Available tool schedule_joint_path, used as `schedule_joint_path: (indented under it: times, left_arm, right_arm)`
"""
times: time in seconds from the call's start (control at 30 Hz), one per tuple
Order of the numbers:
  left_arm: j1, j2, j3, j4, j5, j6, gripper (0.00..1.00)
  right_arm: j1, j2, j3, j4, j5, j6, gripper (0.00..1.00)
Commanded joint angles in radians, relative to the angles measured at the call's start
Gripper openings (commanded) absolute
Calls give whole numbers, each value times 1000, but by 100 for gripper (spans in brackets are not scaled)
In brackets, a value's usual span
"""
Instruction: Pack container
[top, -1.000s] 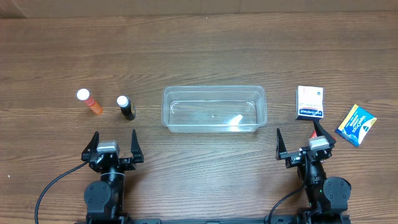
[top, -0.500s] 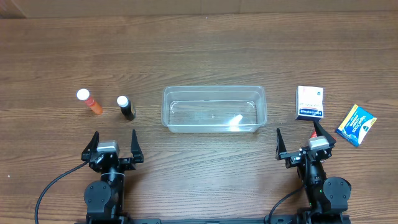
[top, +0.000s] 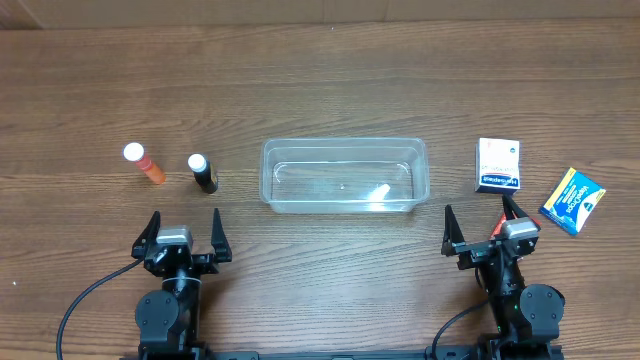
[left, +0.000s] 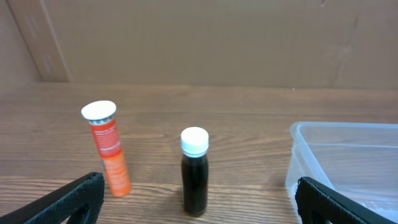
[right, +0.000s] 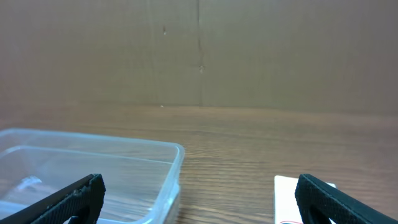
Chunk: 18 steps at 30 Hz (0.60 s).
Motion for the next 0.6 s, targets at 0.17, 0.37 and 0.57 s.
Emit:
schedule_joint_path:
  times: [0.17, 0.37, 0.57]
  left_arm:
    - [-2, 40, 206, -111, 67, -60, 100]
    - [-2, 306, 499, -209, 66, -60, 100]
    - [-2, 738, 916, -557, 68, -60, 100]
  right_arm:
    - [-3, 120, 220, -44, 53, 108, 100]
    - [-3, 451, 546, -205, 66, 107, 100]
    - [-4, 890, 961, -565, 66, 100, 100]
